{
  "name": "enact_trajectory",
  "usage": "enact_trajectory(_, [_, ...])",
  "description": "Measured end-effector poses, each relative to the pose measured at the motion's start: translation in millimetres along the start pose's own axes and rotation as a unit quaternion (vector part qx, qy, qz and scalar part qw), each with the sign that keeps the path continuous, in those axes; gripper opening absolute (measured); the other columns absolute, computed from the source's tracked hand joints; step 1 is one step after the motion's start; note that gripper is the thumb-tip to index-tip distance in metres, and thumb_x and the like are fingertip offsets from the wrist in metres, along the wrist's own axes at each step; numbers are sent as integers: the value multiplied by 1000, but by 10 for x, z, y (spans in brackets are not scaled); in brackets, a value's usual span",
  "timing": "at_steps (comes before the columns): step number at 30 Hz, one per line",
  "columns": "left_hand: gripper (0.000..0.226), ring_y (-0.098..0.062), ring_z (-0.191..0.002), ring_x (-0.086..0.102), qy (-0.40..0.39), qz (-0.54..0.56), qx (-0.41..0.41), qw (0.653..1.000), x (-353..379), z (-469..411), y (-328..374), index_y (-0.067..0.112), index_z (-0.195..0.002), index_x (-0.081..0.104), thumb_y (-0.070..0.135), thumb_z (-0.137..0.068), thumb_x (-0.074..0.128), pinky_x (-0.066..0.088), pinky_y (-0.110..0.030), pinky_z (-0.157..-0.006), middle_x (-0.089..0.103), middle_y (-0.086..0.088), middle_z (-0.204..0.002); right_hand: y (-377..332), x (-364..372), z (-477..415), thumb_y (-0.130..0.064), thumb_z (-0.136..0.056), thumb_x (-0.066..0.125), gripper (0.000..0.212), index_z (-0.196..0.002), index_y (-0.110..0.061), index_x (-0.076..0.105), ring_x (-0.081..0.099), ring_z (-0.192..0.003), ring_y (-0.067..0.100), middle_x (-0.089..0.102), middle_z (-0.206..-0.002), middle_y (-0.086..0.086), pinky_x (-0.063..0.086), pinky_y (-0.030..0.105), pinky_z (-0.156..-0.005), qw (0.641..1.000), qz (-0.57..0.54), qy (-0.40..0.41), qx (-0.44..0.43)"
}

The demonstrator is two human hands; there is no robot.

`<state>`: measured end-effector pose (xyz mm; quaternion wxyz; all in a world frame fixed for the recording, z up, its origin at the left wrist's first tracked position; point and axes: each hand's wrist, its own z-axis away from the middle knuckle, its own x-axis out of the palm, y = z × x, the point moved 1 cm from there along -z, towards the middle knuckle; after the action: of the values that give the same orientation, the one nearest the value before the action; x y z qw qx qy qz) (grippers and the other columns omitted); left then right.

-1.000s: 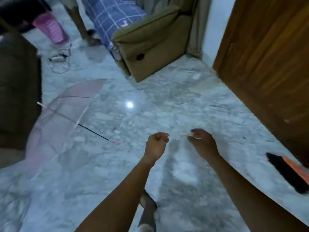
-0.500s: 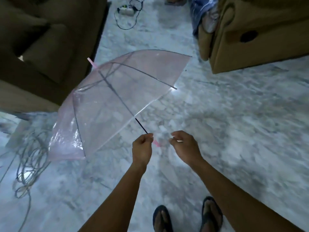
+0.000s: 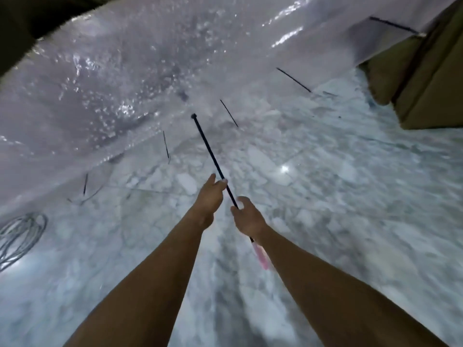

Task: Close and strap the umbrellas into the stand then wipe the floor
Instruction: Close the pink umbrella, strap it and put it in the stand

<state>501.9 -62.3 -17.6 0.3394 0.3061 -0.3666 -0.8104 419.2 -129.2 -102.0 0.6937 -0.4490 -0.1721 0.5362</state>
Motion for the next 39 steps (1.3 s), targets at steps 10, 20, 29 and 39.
enact_trajectory(10, [20, -21, -88, 74, -35, 138, 77, 987, 82, 1172, 1182, 17, -114, 64, 17, -106, 46, 52, -32, -81, 70, -2, -103, -980, -691, 1612, -31, -103, 38, 19, -90, -25, 50, 54, -62, 21, 51, -61, -5, 40, 34, -58, 971, 40, 206, -114])
enact_trajectory(20, [24, -23, -82, 73, -237, 204, 124, 942, 182, 4127, 4753, 18, -107, 68, 25, -106, 46, 59, -27, -68, 74, -4, -95, -3616, -2571, 5007, -21, -104, 44, 28, -78, -29, 49, 41, -51, 9, 44, -56, -7, 32, 32, -54, 927, 18, 360, -106])
enact_trajectory(29, [28, -5, -48, 36, -457, 201, 229, 836, 1070, 6721, 6264, 13, -129, 56, 7, -108, 38, 35, -16, -42, 42, 0, -73, -4975, -3428, 7701, -32, -104, 53, 19, -92, -19, 61, 63, -82, 18, 63, -84, 5, 43, 26, -63, 885, -164, 434, -45])
enact_trajectory(39, [36, -3, -57, 51, -577, -26, 429, 695, 1727, 9222, 5935, 11, -137, 61, 8, -104, 47, 41, -14, -54, 59, 5, -73, -5096, -4579, 10735, -30, -104, 48, 16, -108, -24, 62, 67, -102, 24, 66, -107, 7, 52, 37, -86, 646, -307, 684, -146])
